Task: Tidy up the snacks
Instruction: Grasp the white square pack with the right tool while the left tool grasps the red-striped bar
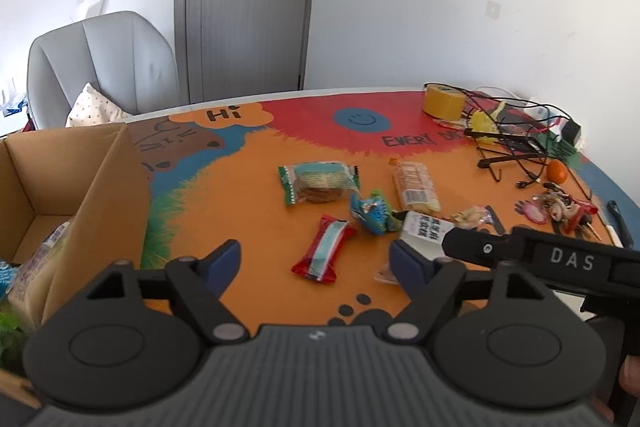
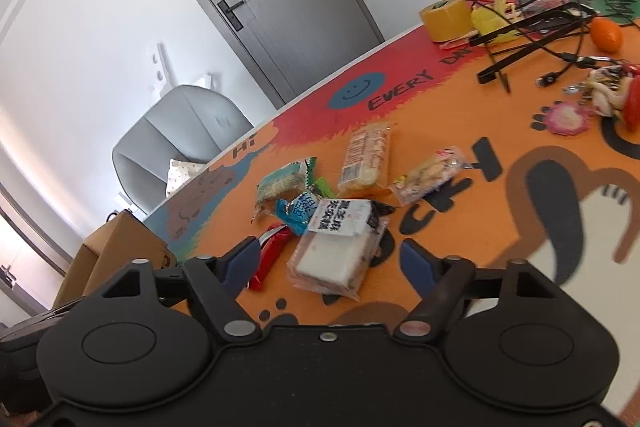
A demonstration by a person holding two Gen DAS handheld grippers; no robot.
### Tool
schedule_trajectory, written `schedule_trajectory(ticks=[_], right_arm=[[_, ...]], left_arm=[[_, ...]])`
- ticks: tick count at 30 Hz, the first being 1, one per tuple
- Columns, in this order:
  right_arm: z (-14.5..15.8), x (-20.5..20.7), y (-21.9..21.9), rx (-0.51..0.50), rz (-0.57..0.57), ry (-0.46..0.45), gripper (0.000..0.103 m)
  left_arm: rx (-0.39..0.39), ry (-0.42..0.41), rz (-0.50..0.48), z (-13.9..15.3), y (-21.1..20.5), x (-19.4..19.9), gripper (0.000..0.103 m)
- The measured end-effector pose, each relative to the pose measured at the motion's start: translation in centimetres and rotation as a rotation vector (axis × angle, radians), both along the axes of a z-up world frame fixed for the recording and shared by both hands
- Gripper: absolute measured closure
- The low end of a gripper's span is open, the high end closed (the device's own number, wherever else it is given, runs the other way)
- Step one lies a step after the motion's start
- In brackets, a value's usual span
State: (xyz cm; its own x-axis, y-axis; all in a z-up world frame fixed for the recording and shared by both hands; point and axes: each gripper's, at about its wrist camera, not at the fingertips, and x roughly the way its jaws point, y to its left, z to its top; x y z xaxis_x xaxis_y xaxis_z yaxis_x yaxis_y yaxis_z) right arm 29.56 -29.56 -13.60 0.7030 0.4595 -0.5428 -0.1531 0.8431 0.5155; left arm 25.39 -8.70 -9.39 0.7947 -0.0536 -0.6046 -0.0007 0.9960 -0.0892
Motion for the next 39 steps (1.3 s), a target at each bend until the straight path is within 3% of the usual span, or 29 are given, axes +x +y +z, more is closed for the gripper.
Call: schedule_trajectory(ticks=[5,10,15,18,26,28,35,39], right_arm=[[-0.5,1.8,1.7,-0.041,0.008,0.019,0.032],[-0.9,3.0,2.9,-0.095,0.018,0.017,0.033],[-1.8,3.5,3.0,-0.144,0.047,0.029,0.043],[-1.8,3.3,2.0,-0.134,0.045,0.033,0.052],[-1.7,2.8,-0.3,-0.105,0.022,0.044,0.055],[-1.6,2.7,-0.4,-0.107,0.019,0.048,0.052],[-0.6,3.1,1.4,-0.155,0.043,0.005,0.045],[-0.7,3.8,3.3,-0.220,0.059,0.011,0.035]], left_arm=[[-0.008,0.041,0.027,-0.7,1.2,1.9,0.034],[-0.006,0.055,0.042,-1.0,1.7,3.3,0.034],[-0.012,0.079,0.022,-1.8,1.2,4.6,0.034],[-0.002,0.090,0.001,-2.3,0.3,5.2,0.034],[0.018,0.101,-0.025,-3.8,-1.6,6.4,0.039],[0.020,0.106,-0.026,-4.3,-1.7,6.6,0.043],[0.035,0.118,-0.019,-4.7,-0.7,6.8,0.084],[-0.016,0.131,-0.012,-4.5,0.7,6.8,0.085]])
